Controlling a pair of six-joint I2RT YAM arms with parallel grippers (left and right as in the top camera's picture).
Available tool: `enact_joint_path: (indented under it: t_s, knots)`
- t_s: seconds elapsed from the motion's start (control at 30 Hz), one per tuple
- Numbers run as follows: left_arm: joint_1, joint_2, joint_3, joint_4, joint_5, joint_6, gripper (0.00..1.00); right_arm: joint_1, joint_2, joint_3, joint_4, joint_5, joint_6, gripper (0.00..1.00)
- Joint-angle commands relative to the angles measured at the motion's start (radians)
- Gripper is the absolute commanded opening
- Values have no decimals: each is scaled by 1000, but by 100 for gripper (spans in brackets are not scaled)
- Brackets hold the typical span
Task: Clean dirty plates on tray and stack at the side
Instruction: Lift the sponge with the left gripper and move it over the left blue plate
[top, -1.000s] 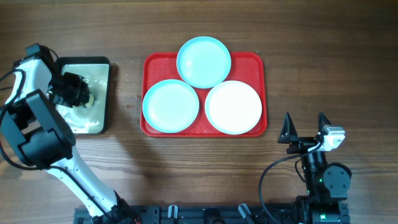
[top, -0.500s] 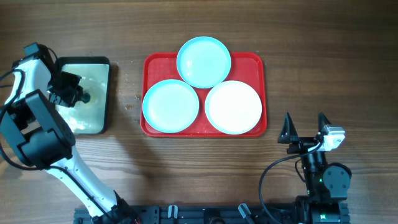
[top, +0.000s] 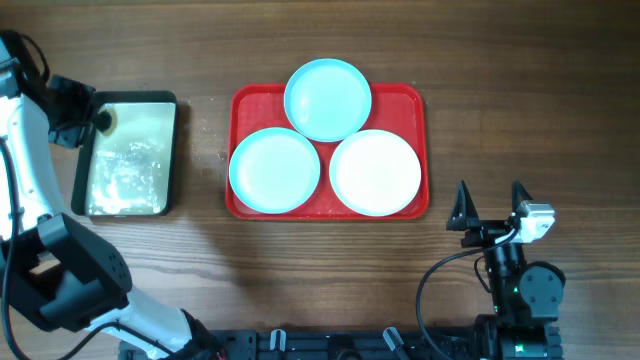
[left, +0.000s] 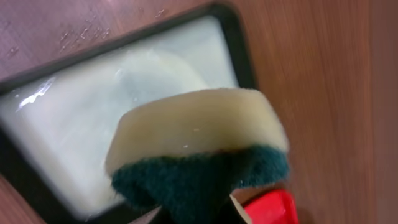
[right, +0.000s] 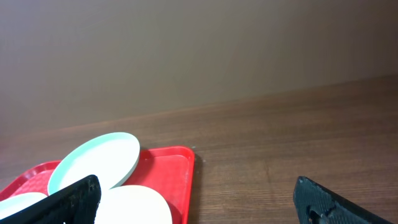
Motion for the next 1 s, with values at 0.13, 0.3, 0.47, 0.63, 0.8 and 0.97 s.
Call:
enact_joint_path:
  t_s: [0.13, 0.3, 0.47, 0.63, 0.8, 0.97]
  knots:
    - [1, 106, -91, 96, 76, 130, 4, -8, -7, -1, 3, 13, -12, 100]
    - [-4, -186, -36, 47, 66, 190, 4, -8, -7, -1, 3, 13, -12, 100]
    - [-78, -75, -253, 225, -98, 190, 4, -8, -7, -1, 3, 13, -11, 100]
    - [-85, -68, -241, 243, -111, 322, 4, -8, -7, -1, 3, 13, -12, 100]
    - [-88, -367, -210, 336, -111, 322, 4, -8, -7, -1, 3, 13, -11, 100]
    - [-87, -323, -306, 417, -172, 325, 4, -8, -7, -1, 3, 13, -12, 100]
